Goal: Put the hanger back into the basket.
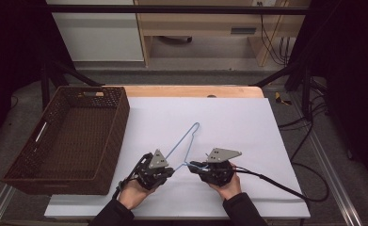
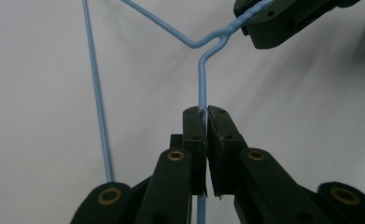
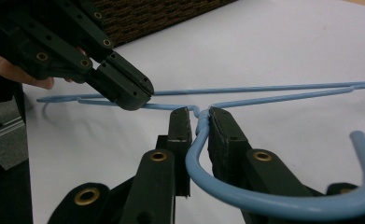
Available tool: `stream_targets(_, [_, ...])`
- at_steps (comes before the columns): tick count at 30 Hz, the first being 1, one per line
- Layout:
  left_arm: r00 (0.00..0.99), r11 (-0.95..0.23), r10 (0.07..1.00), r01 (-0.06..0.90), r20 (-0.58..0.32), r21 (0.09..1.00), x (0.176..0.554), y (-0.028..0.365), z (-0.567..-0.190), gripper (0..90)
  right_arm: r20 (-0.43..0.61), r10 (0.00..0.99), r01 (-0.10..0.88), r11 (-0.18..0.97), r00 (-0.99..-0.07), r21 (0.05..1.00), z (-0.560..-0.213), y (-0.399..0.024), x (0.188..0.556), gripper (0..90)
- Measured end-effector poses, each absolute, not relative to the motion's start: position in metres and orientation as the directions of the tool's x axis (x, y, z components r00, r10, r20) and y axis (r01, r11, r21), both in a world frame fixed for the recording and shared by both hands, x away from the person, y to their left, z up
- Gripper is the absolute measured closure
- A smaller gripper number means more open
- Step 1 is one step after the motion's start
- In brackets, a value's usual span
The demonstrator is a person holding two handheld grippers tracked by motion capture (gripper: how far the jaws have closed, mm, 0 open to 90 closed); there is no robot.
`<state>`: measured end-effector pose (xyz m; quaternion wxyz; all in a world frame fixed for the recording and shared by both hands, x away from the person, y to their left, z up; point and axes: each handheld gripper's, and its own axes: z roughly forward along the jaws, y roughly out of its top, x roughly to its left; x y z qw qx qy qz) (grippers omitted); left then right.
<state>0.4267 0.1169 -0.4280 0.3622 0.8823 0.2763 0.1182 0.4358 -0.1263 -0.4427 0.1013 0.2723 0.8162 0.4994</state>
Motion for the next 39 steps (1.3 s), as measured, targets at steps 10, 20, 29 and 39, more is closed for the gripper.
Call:
stream_targets(10, [0.815, -0.595, 0.577, 0.457, -0.044, 0.662, 0.43, 0.111, -0.435, 65.4, 0.095, 0.565, 0.34, 0.347, -0.82, 0.874, -0.441, -0.127, 0.434, 85.3])
stream_targets(20, [0.801, -0.598, 0.597, 0.483, -0.046, 0.64, 0.432, 0.104, -0.44, 73.4, 0.097, 0.563, 0.341, 0.346, -0.82, 0.874, -0.44, -0.128, 0.434, 85.3])
stream_targets(29, [0.799, -0.6, 0.601, 0.471, -0.024, 0.647, 0.427, 0.099, -0.44, 84.4, 0.094, 0.566, 0.342, 0.35, -0.819, 0.872, -0.44, -0.128, 0.434, 84.6])
stream_targets(39, [0.776, -0.57, 0.631, 0.46, 0.005, 0.681, 0.427, 0.108, -0.432, 86.3, 0.072, 0.558, 0.322, 0.363, -0.826, 0.874, -0.434, -0.134, 0.428, 60.6])
